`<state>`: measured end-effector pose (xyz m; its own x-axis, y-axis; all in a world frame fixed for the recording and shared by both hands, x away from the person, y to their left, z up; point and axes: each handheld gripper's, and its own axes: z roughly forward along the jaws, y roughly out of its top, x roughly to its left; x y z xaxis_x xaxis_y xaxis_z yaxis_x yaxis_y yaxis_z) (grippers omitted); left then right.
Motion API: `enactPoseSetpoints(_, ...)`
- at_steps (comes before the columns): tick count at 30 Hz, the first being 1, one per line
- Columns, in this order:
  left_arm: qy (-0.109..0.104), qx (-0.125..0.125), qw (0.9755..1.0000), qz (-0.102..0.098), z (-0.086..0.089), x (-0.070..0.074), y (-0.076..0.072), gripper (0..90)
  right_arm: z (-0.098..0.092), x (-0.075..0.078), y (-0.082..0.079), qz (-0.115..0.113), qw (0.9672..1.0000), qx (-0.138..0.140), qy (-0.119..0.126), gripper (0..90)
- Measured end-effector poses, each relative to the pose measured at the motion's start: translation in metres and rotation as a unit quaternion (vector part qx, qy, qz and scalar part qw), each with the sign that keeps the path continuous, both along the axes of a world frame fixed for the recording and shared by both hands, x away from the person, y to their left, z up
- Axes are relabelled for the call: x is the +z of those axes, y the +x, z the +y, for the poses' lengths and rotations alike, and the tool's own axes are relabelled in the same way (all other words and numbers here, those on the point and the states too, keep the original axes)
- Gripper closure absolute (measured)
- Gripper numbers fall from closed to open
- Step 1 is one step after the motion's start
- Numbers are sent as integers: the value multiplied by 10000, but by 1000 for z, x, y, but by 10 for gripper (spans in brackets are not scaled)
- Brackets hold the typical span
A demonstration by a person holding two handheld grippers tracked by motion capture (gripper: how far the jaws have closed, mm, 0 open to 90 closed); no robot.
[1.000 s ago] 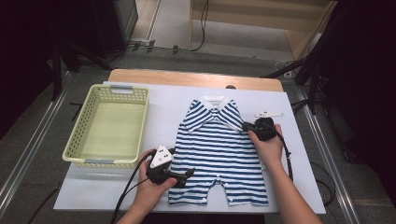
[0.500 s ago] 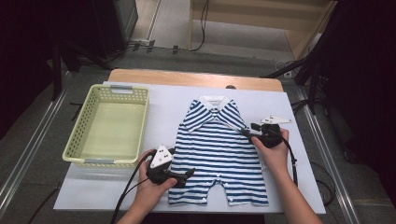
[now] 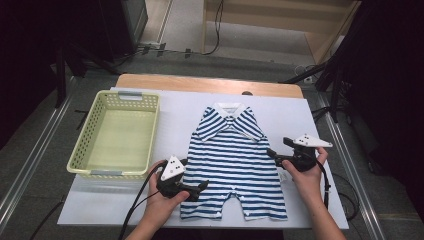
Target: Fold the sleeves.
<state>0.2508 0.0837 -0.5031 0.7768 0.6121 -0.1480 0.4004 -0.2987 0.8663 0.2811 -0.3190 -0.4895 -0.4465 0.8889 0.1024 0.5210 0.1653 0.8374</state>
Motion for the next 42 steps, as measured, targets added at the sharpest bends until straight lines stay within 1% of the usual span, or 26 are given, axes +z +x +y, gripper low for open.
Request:
enactPoseSetpoints(5, -4, 0, 10000, 6, 0, 0, 0, 0, -8, -3, -15, -39, 10000, -32, -10, 121)
enactPoseSetpoints(9, 1, 5, 10000, -1, 0, 0, 0, 0, -15, -8, -26, -7, 10000, -64, 6, 95)
enactPoseSetpoints(13, -6, 23, 10000, -7, 0, 0, 0, 0, -23, -11, -37, -34, 9999, -74, 79, 63)
enactPoseSetpoints(15, -14, 21, 10000, -1, 1, 0, -1, 0, -27, -12, -44, -28, 9998, -84, 149, 11)
enactPoseSetpoints(16, -19, 26, 10000, 4, 1, 0, -1, 0, -28, -13, -46, -21, 9998, -66, 165, 0)
enactPoseSetpoints(19, -17, 33, 10000, -3, 1, 0, -1, 0, -31, -13, -54, -44, 9999, -33, 149, 0)
enactPoseSetpoints(21, -11, 33, 10000, -10, 1, 0, -1, 0, -33, -13, -60, -109, 9998, -29, 133, 0)
enactPoseSetpoints(22, -5, 33, 10000, -14, 0, 0, -1, 0, -34, -13, -62, -116, 9998, -26, 172, 0)
enactPoseSetpoints(26, -3, 43, 10000, -25, 0, 0, -1, 0, -40, -13, -70, -161, 9996, -114, 214, 0)
enactPoseSetpoints(31, 5, 54, 10000, -49, 1, 1, -2, 0, -48, -18, -79, -158, 9996, -161, 157, 0)
enactPoseSetpoints(34, 6, 56, 10000, -54, 0, 1, -2, 0, -52, -22, -83, -142, 9998, -128, 112, 0)
enactPoseSetpoints(37, -6, 52, 10000, -52, 1, 1, -2, 0, -55, -22, -88, -156, 9997, -182, 103, 0)
enactPoseSetpoints(42, -9, 52, 10000, -47, 1, 1, -2, 0, -62, -20, -94, -268, 9993, -243, 137, 0)
